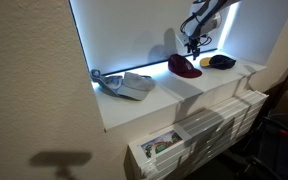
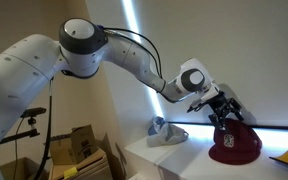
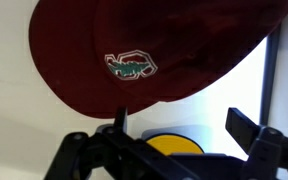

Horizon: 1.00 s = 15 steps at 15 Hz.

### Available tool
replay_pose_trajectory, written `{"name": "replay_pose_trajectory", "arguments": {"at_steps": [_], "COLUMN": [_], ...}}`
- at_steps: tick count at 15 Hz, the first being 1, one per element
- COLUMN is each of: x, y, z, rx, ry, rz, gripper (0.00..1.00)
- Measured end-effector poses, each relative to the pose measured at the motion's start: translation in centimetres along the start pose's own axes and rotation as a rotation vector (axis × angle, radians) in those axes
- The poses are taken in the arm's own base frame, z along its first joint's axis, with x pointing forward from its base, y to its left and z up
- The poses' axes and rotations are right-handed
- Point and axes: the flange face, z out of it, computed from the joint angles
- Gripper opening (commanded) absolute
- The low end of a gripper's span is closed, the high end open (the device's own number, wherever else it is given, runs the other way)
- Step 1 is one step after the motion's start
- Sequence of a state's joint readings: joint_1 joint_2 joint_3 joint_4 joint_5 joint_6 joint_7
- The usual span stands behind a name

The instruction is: Put the maroon cap on top of the black and yellow one

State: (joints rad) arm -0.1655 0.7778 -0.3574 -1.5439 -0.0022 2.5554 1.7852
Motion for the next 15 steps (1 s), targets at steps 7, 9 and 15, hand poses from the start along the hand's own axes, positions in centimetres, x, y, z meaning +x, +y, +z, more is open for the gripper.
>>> {"name": "replay_pose_trajectory", "arguments": {"at_steps": [7, 9, 15], "x": [-1.2, -1.9, -3.9], "y": [-0.4, -0.6, 0.0], "z": [-0.4, -0.7, 0.9], "rx": [-0.016, -0.023, -0.133], "ry": [-0.141, -0.187, -0.085], "rz": [0.173, 0.243, 0.231], "gripper": [1.00, 1.00, 1.00]}}
